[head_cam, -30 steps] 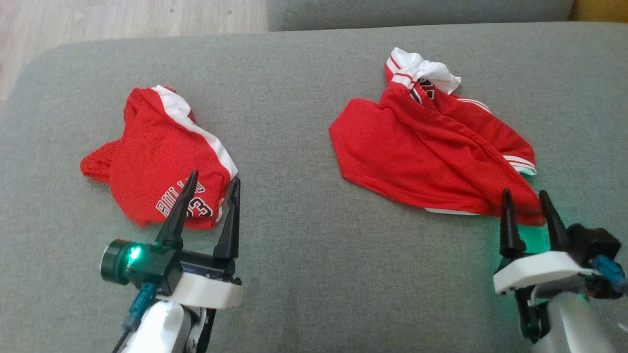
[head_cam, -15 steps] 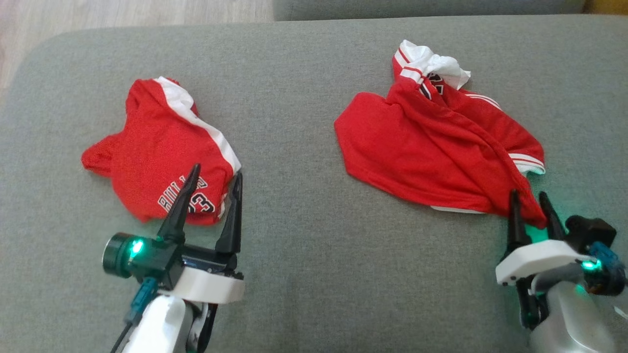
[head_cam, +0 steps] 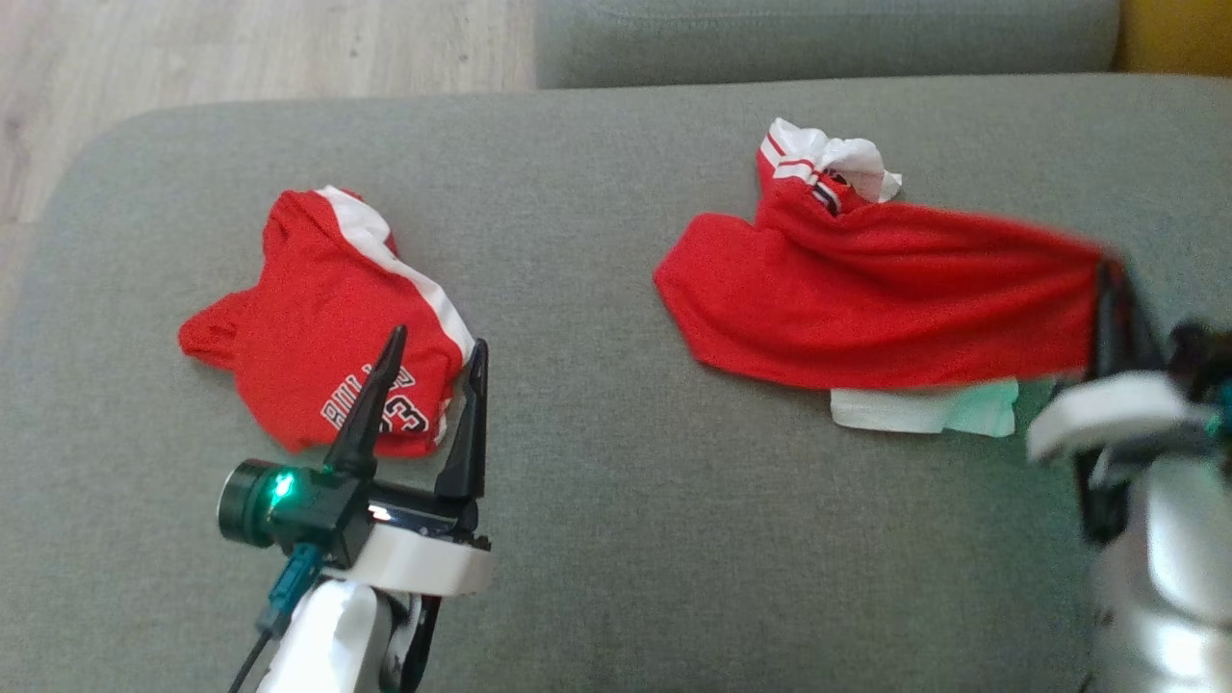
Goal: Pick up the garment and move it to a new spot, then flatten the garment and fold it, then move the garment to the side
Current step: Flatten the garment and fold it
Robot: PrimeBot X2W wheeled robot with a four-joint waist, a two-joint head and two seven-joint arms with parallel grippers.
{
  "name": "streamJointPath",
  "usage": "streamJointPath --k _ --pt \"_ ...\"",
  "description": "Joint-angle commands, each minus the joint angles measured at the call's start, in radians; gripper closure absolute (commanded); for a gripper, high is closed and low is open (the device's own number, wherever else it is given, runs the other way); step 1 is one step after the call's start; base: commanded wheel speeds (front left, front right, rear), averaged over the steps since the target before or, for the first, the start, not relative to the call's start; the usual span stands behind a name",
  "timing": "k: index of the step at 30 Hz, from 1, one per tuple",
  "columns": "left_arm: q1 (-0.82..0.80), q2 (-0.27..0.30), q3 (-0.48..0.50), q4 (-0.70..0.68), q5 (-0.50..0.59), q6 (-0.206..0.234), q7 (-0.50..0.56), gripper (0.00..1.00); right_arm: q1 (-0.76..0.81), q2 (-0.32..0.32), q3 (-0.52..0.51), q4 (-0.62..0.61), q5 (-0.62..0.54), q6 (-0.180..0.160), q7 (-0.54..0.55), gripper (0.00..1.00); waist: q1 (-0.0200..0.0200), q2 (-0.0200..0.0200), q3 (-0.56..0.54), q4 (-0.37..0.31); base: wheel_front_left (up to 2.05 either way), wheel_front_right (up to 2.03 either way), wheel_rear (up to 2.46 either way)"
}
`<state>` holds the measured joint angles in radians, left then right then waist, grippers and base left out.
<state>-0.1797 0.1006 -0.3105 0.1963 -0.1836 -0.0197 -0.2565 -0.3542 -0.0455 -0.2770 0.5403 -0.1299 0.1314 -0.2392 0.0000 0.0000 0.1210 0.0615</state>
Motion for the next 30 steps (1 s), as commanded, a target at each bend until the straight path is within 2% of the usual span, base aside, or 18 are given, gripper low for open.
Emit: streamJointPath --k 1,5,9,12,15,17,20,25,30 --pt "-0.024 -0.002 0.040 -0.025 0.012 -0.006 -0.005 0.00 -0.099 -0.015 -0.001 -0.071 -0.055 -0.001 0.012 1.00 0.0000 0.0000 -0.020 0.011 0.00 0.00 0.00" --pt "-0.013 -0.016 0.045 -0.027 0.011 -0.009 -0.005 0.00 -0.205 -0.052 -0.035 -0.158 -0.141 -0.001 0.046 1.00 0.0000 0.0000 -0.049 0.024 0.00 0.00 0.00" --pt "0.002 -0.027 0.059 -0.034 0.005 -0.008 -0.005 0.00 -0.252 -0.048 -0.021 -0.251 -0.183 -0.001 0.066 1.00 0.0000 0.0000 -0.066 0.022 0.00 0.00 0.00" --pt "0.009 -0.031 0.064 -0.038 0.006 -0.007 -0.005 0.00 -0.236 -0.029 0.008 -0.289 -0.168 -0.001 0.075 1.00 0.0000 0.0000 -0.070 0.016 0.00 0.00 0.00" --pt "0.016 -0.036 0.072 -0.045 0.006 -0.008 -0.005 0.00 -0.155 -0.011 0.114 -0.326 -0.132 -0.001 0.095 1.00 0.0000 0.0000 -0.066 0.003 0.00 0.00 0.00" --pt "0.017 -0.039 0.072 -0.046 0.007 -0.013 -0.005 0.00 -0.077 -0.006 0.202 -0.328 -0.057 -0.001 0.115 1.00 0.0000 0.0000 -0.061 -0.004 0.00 0.00 0.00" --pt "0.014 -0.041 0.072 -0.044 0.012 -0.018 -0.005 0.00 0.043 -0.005 0.392 -0.329 0.096 -0.001 0.138 1.00 0.0000 0.0000 -0.050 -0.014 0.00 0.00 0.00" --pt "0.006 -0.044 0.077 -0.038 0.020 -0.026 -0.005 0.00 0.158 -0.005 0.661 -0.332 0.225 -0.001 0.139 1.00 0.0000 0.0000 -0.038 -0.019 0.00 0.00 0.00" --pt "0.004 -0.046 0.081 -0.028 0.025 -0.035 -0.005 0.00 0.167 -0.005 0.798 -0.310 0.300 -0.001 0.139 1.00 0.0000 0.0000 -0.038 -0.012 0.00 0.00 0.00"
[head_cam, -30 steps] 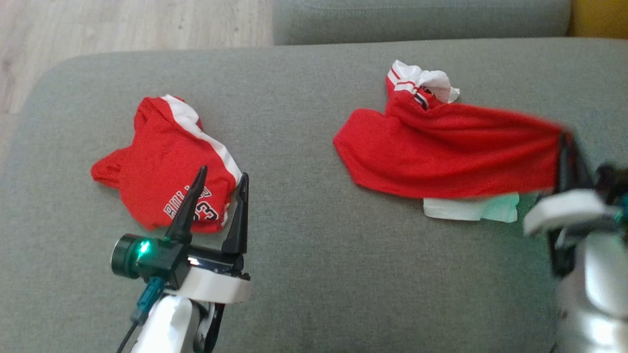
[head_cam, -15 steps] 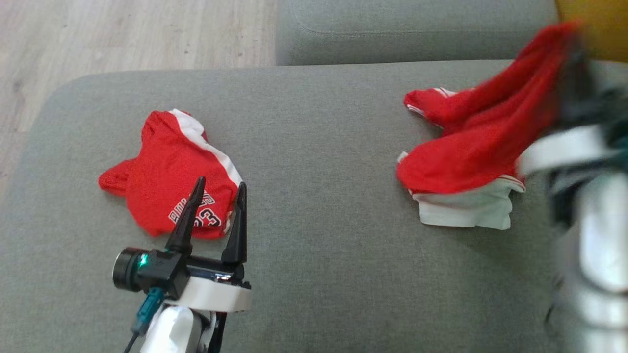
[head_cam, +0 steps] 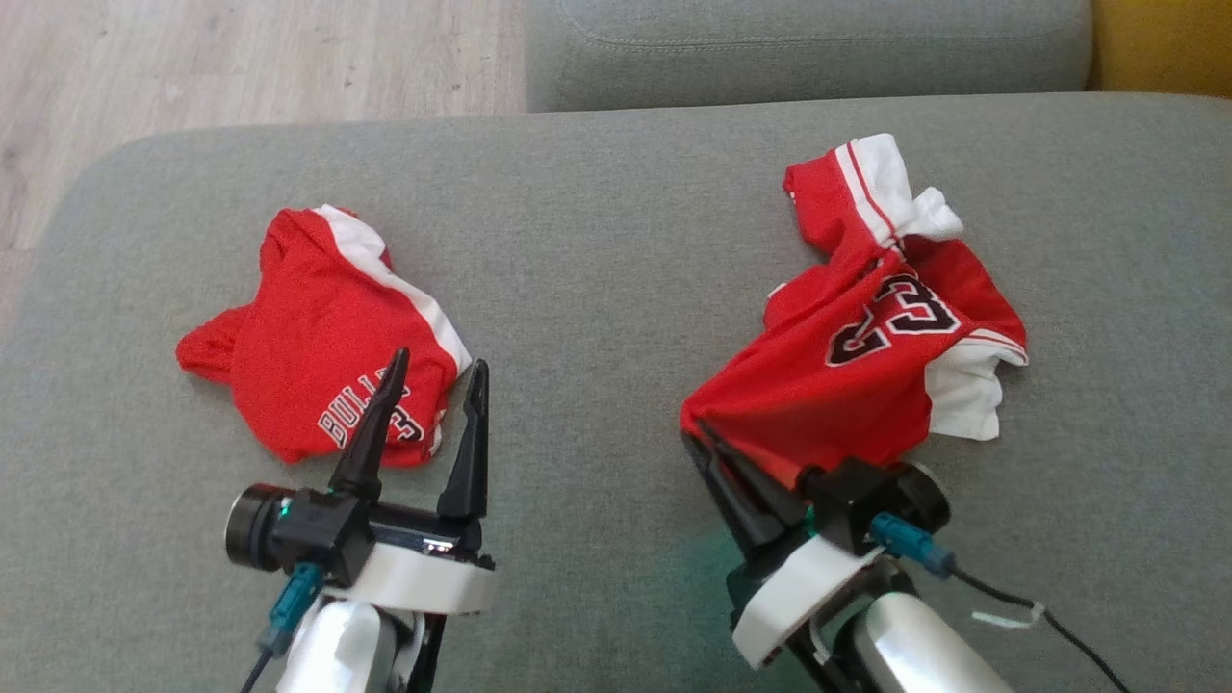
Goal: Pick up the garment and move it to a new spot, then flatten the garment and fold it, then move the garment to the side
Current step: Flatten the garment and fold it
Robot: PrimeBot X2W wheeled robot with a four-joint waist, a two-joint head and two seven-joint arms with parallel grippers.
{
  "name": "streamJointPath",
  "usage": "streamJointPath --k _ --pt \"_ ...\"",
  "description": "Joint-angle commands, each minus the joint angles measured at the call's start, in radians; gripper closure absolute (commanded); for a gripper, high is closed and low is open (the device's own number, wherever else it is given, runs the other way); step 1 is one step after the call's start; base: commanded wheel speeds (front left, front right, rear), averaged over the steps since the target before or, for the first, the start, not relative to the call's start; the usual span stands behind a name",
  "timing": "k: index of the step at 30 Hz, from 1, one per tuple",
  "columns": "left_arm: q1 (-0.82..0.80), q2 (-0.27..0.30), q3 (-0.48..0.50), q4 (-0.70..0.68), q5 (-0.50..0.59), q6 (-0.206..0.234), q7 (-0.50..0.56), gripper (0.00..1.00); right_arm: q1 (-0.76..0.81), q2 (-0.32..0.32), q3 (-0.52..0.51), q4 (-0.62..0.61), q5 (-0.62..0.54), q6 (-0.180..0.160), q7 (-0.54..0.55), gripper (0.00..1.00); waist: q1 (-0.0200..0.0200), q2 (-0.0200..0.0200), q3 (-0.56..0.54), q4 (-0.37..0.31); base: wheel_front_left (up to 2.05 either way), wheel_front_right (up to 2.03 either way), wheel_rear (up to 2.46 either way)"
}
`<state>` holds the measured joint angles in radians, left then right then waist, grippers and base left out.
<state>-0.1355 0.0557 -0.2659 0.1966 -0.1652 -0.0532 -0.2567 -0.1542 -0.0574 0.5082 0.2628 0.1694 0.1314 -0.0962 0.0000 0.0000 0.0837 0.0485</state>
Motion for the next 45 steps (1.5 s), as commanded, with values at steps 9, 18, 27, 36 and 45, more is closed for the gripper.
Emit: streamJointPath --k 9,18,27,36,45 --pt "-0.031 -0.003 0.045 -0.020 0.011 -0.008 -0.005 0.00 -0.059 0.007 -0.010 0.000 0.031 -0.001 -0.048 0.00 0.0000 0.0000 -0.006 0.016 0.00 0.00 0.00" --pt "-0.023 -0.004 0.054 -0.026 0.020 -0.009 -0.005 0.00 -0.056 0.007 -0.206 -0.108 0.002 -0.001 -0.114 0.00 0.0000 0.0000 -0.010 -0.007 0.00 0.00 0.00" --pt "-0.019 -0.005 0.050 -0.030 0.026 -0.012 -0.005 0.00 0.003 0.007 -0.463 -0.117 -0.053 -0.001 -0.092 0.00 0.0000 0.0000 -0.016 -0.017 0.00 0.00 0.00" --pt "-0.033 -0.005 0.049 -0.033 0.031 -0.018 -0.005 0.00 -0.010 0.007 -0.613 0.050 -0.022 -0.001 -0.067 0.00 0.0000 0.0000 0.027 -0.002 0.00 0.00 0.00" --pt "-0.069 -0.005 0.033 -0.033 0.035 -0.028 -0.005 0.00 -0.196 0.007 -0.727 0.307 -0.024 -0.001 -0.026 0.00 0.0000 0.0000 0.105 0.040 0.00 0.00 0.00"
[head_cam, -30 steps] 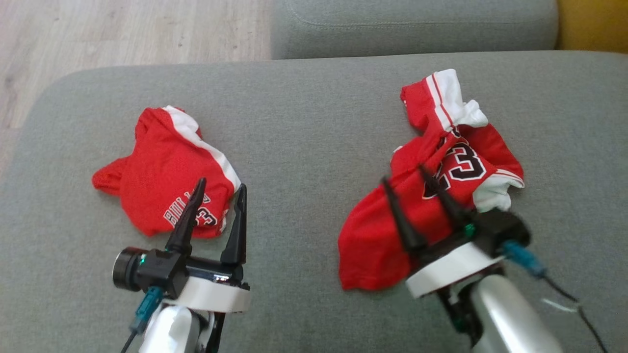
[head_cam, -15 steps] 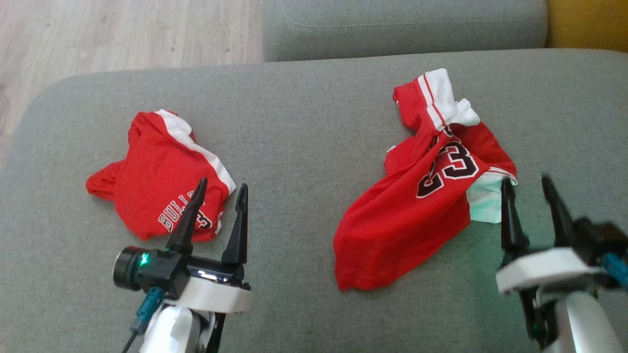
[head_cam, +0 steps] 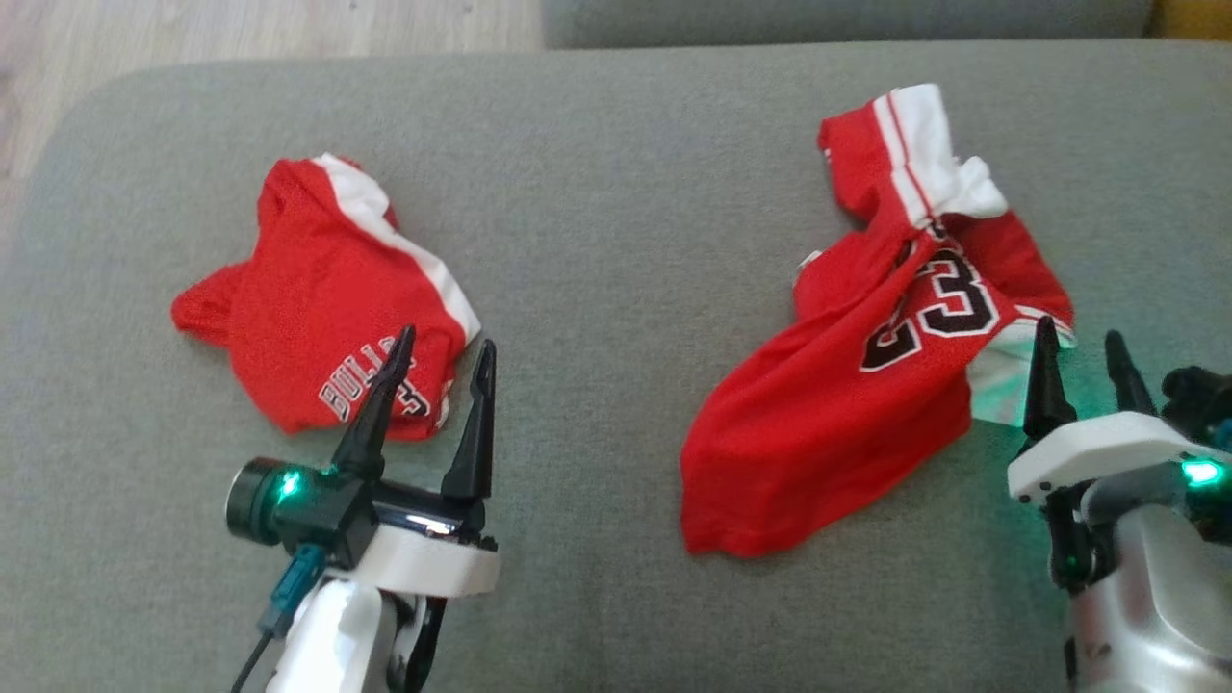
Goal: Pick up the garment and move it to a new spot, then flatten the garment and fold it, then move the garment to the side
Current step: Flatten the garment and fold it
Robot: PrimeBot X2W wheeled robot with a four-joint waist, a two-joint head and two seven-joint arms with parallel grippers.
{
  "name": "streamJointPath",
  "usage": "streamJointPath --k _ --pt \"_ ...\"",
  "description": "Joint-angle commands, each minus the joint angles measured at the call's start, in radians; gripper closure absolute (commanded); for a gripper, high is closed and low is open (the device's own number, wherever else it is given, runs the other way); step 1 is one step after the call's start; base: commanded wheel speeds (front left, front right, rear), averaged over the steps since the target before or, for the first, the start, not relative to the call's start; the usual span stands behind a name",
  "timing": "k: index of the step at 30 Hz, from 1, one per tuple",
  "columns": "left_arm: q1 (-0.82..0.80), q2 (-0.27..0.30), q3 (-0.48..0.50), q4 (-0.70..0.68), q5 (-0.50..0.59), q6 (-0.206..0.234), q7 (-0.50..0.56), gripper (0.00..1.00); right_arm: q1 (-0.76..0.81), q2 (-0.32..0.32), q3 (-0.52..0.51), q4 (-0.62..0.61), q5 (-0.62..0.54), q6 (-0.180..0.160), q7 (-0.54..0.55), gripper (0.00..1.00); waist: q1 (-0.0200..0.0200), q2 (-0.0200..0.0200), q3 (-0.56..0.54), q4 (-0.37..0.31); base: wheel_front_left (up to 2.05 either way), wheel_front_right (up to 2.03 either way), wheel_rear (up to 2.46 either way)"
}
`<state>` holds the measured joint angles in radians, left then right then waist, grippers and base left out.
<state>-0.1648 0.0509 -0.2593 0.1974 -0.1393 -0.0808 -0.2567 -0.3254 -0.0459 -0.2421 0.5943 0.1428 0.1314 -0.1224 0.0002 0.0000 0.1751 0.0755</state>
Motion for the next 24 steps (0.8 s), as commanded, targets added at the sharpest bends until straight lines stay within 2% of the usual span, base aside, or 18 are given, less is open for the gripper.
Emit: streamJointPath --k 1,9,10,11,12,17,22,24 --pt "-0.043 0.000 0.024 -0.033 0.009 -0.001 -0.005 0.00 -0.046 -0.004 0.011 0.016 0.018 -0.001 0.006 0.00 -0.0002 0.0000 0.020 0.019 0.00 0.00 0.00" --pt "-0.055 -0.001 0.028 -0.034 0.009 -0.003 -0.005 0.00 -0.183 -0.004 0.004 0.298 0.013 -0.001 -0.034 0.00 -0.0002 0.0000 0.049 0.038 0.00 0.00 0.00" --pt "-0.056 -0.001 0.028 -0.035 0.009 -0.002 -0.005 0.00 -0.197 -0.004 0.008 0.329 0.008 -0.001 -0.038 0.11 -0.0002 0.0000 0.050 0.038 0.00 0.00 0.00" --pt "-0.056 -0.001 0.027 -0.035 0.009 -0.001 -0.005 0.00 -0.209 -0.004 0.010 0.356 -0.004 -0.001 -0.044 0.87 -0.0002 0.0000 0.050 0.037 0.00 0.00 0.00" --pt "-0.056 -0.001 0.027 -0.034 0.009 0.000 -0.005 0.00 -0.219 -0.004 0.009 0.378 -0.026 -0.001 -0.054 1.00 -0.0002 0.0000 0.049 0.036 0.00 0.00 0.00" --pt "-0.056 -0.001 0.026 -0.027 0.006 0.005 -0.005 0.00 -0.258 -0.004 -0.077 0.403 -0.149 -0.001 -0.098 1.00 -0.0002 0.0000 0.030 0.026 0.00 0.00 0.00" --pt "-0.051 -0.001 0.022 -0.030 -0.004 0.012 -0.005 0.00 -0.274 -0.004 -0.243 0.289 -0.307 -0.001 -0.107 1.00 -0.0002 0.0000 0.003 0.024 0.00 0.00 0.00" --pt "-0.049 -0.001 0.021 -0.029 -0.007 0.014 -0.005 0.00 -0.279 -0.004 -0.268 0.256 -0.337 -0.001 -0.100 1.00 -0.0002 0.0000 -0.002 0.024 0.00 0.00 0.00"
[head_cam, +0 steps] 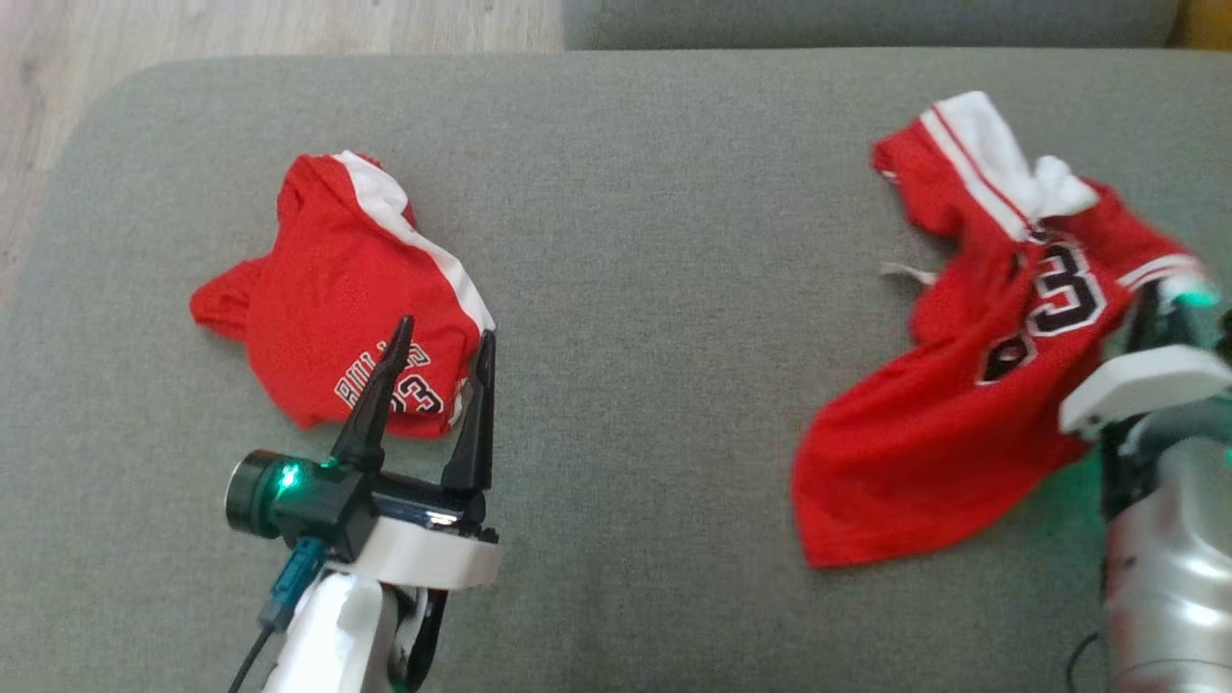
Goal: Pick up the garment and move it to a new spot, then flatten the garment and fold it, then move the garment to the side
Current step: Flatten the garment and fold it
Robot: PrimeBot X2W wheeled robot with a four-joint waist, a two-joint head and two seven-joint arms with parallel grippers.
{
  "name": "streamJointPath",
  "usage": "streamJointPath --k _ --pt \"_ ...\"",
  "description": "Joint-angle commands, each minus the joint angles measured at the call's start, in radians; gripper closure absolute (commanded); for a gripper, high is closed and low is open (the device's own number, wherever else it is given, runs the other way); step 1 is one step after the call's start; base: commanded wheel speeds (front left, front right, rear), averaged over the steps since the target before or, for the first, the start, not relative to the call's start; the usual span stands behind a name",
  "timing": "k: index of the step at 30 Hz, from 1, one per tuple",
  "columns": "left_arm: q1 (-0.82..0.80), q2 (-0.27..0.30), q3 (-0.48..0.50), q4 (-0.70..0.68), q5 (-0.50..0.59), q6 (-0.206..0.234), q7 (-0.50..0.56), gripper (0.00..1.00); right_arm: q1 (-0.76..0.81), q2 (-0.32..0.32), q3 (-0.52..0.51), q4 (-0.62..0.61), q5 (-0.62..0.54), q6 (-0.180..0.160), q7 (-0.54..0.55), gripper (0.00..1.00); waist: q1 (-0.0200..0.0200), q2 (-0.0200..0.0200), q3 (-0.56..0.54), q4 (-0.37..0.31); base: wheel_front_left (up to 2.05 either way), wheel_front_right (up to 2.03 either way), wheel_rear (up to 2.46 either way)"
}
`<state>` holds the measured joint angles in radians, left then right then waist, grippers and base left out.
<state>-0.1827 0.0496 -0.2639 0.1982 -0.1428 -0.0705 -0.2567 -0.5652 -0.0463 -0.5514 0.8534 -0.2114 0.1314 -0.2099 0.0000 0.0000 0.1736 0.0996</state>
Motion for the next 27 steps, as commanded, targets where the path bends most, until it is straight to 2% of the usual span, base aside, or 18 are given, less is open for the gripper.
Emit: streamJointPath --k 1,5,12,16,23,24,25,27 --pt "-0.030 0.001 0.024 -0.029 -0.006 0.005 -0.005 0.00 -0.045 -0.004 0.022 -0.038 -0.011 -0.001 -0.003 1.00 0.0000 0.0000 -0.006 0.002 0.00 0.00 0.00" --pt "-0.025 0.001 0.016 -0.030 -0.020 0.013 -0.005 0.00 -0.069 -0.004 0.025 -0.183 -0.108 -0.001 0.047 1.00 0.0000 0.0000 -0.025 0.010 0.00 0.00 0.00" --pt "-0.019 0.001 0.005 -0.037 -0.042 0.024 -0.005 0.00 -0.074 -0.026 0.200 -0.354 -0.151 -0.001 0.163 1.00 0.0000 0.0000 -0.033 0.042 0.00 0.00 0.00" --pt "-0.020 0.001 -0.004 -0.042 -0.049 0.027 -0.005 0.00 -0.084 -0.102 0.249 -0.393 -0.155 -0.001 0.220 1.00 0.0000 0.0000 -0.015 0.067 0.00 0.00 0.00" --pt "-0.050 0.001 -0.008 -0.047 -0.053 0.024 -0.005 0.00 -0.208 -0.255 0.203 -0.334 -0.183 -0.001 0.269 1.00 0.0000 0.0000 0.051 0.116 0.00 0.00 0.00" --pt "-0.054 0.001 -0.009 -0.047 -0.053 0.023 -0.005 0.00 -0.228 -0.269 0.200 -0.318 -0.187 -0.001 0.262 0.10 0.0000 0.0000 0.058 0.121 0.00 0.00 0.00" --pt "-0.057 0.001 -0.010 -0.046 -0.054 0.023 -0.005 0.00 -0.245 -0.282 0.195 -0.296 -0.191 -0.001 0.260 0.00 0.0000 0.0000 0.065 0.126 0.00 0.00 0.00" --pt "-0.063 0.001 -0.011 -0.046 -0.056 0.023 -0.005 0.00 -0.281 -0.299 0.183 -0.264 -0.203 -0.001 0.242 0.00 0.0000 0.0000 0.074 0.132 0.00 0.00 0.00"
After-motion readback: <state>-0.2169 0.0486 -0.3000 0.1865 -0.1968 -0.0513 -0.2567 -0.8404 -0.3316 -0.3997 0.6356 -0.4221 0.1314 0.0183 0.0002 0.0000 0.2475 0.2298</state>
